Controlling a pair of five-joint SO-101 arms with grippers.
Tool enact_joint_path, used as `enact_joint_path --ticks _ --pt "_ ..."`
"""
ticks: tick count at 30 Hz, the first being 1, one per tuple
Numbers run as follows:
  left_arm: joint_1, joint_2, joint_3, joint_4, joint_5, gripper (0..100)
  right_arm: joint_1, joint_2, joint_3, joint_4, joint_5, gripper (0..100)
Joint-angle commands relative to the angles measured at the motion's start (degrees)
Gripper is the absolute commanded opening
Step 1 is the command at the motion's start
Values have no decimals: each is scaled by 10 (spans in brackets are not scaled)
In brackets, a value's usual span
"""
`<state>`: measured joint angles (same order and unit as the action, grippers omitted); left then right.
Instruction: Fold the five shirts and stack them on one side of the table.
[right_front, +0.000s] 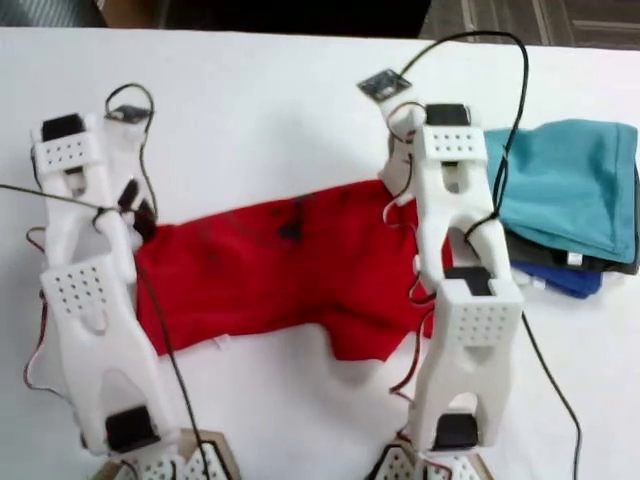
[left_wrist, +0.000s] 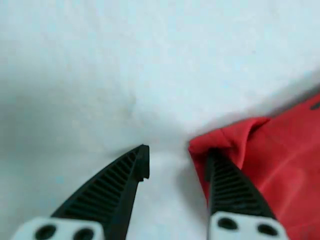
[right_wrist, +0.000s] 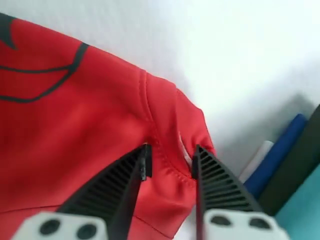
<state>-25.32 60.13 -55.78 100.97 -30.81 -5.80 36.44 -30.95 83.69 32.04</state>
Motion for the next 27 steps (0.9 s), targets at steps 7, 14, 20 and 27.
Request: enact_joint_path --ticks 7,14,20,27 --pt "-5 2 -29 14 56 100 3 -40 -23 44 0 127" --pt "-33 -84 -29 15 57 183 0 -38 -23 51 -4 127" --pt "-37 -217 153 14 61 185 -1 -38 -23 51 -4 127" --pt "-5 -283 334 -63 133 185 -1 -41 -23 58 -4 127"
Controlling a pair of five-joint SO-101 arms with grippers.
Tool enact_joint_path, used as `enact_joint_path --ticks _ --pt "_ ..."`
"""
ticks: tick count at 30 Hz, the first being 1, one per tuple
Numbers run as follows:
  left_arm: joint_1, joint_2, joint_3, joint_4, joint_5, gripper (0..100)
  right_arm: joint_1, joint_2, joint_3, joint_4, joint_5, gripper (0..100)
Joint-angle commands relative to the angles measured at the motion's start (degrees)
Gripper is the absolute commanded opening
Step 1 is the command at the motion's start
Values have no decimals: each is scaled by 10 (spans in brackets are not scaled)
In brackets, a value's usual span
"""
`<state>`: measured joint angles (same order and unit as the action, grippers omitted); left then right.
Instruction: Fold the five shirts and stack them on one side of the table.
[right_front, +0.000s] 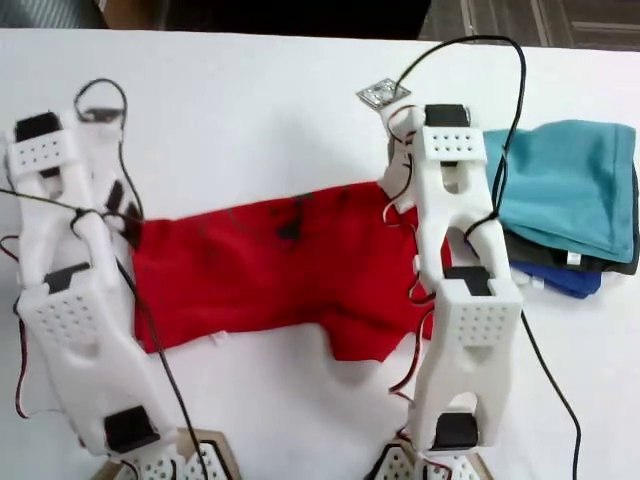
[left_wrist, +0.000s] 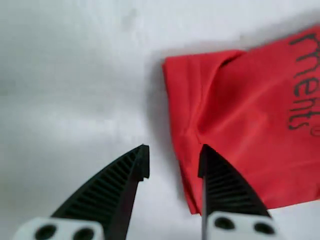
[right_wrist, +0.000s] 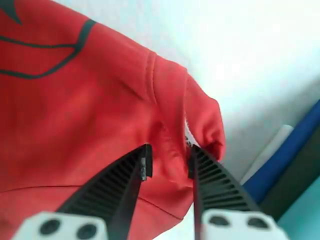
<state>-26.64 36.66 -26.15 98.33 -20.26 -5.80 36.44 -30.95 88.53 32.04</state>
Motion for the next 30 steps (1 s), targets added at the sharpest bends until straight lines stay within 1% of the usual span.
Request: enact_joint_path --ticks 1,7,14,22,27,30 --pt "8 -48 46 -49 34 185 -1 -42 -23 14 -4 127" --pt "11 -51 52 -87 62 186 -1 -43 -23 32 -4 127" --pt "33 -47 34 -108 106 187 -1 -39 -23 30 -5 127" --pt "40 -47 35 -156 109 187 -1 -39 -23 30 -5 127" --pt "40 4 34 -163 112 187 0 -39 -23 30 -5 127" --pt "39 26 15 -158 137 184 0 -38 -23 29 -4 127"
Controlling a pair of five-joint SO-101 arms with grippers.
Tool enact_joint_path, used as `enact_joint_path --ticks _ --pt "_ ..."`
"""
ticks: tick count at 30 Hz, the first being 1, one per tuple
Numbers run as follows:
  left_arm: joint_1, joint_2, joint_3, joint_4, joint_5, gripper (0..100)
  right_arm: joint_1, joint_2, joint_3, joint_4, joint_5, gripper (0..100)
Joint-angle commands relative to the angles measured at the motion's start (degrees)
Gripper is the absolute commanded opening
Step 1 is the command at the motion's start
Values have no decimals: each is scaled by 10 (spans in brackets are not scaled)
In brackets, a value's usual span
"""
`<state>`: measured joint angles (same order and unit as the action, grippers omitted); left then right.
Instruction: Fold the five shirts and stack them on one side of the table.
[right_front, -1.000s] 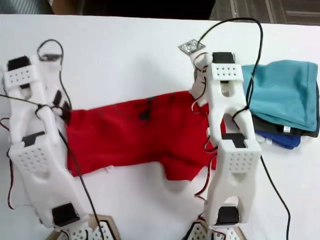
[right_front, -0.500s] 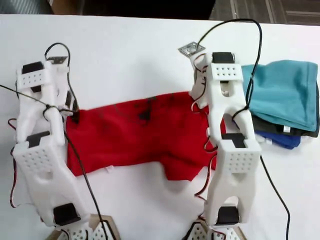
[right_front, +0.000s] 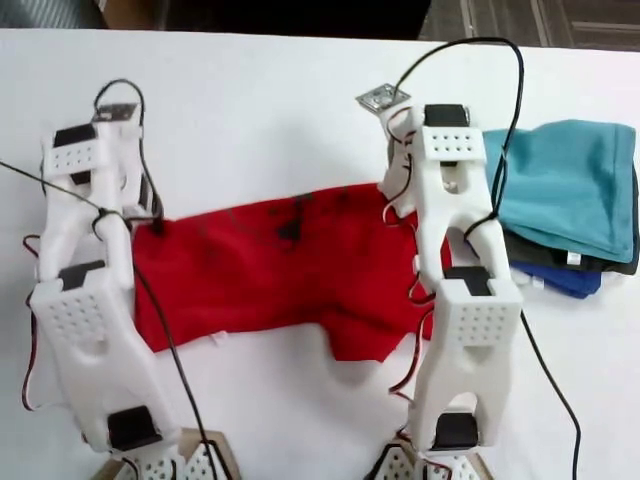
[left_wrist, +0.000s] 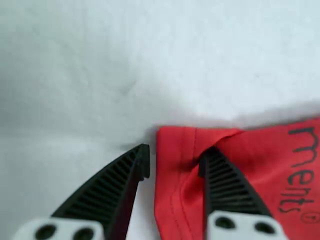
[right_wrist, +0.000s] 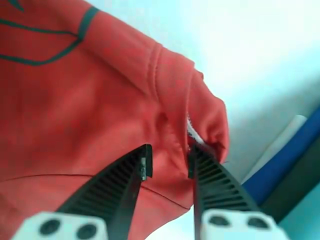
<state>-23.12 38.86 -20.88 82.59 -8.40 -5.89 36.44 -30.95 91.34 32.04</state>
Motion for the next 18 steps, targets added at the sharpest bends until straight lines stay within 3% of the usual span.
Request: enact_joint_path --ticks 1,6,18 --pt "4 10 -51 6 24 182 0 -38 -23 1 -4 127" --pt "4 24 -129 24 26 28 0 -38 -23 0 -4 127" --pt "-9 127 -268 39 26 25 -7 -38 -23 -1 -4 127"
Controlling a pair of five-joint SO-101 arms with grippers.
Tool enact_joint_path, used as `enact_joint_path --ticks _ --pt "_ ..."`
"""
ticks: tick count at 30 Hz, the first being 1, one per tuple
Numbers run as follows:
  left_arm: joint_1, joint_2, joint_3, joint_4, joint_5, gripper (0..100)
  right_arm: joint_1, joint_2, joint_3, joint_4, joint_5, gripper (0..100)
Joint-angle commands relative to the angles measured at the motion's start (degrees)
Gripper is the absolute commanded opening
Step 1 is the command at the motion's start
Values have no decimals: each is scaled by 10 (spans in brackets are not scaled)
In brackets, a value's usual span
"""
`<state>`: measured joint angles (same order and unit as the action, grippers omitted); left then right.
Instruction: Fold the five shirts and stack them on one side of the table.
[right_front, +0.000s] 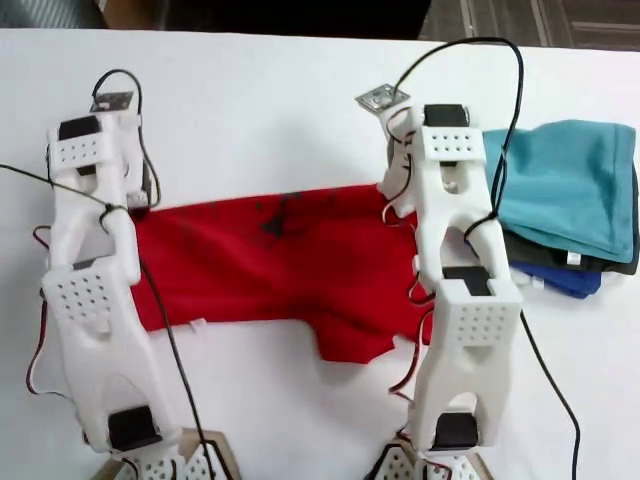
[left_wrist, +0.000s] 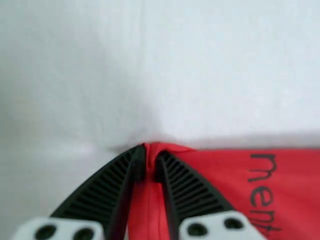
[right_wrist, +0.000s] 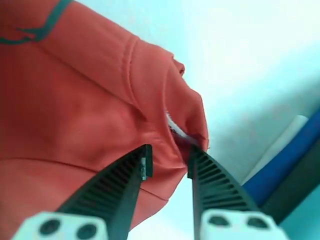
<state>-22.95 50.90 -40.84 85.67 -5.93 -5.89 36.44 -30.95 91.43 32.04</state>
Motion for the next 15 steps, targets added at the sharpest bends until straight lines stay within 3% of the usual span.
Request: enact_joint_path --ticks 1,6,10,15 --pt "-14 11 -99 14 1 25 -12 -38 -23 -2 -4 127" --pt "-25 34 -232 21 -30 26 -43 -41 -27 -22 -4 127" --pt "-24 51 -260 21 -69 35 -59 -44 -27 -22 -4 128" --pt "-33 50 -264 40 -105 197 -60 -64 -28 -10 -5 151"
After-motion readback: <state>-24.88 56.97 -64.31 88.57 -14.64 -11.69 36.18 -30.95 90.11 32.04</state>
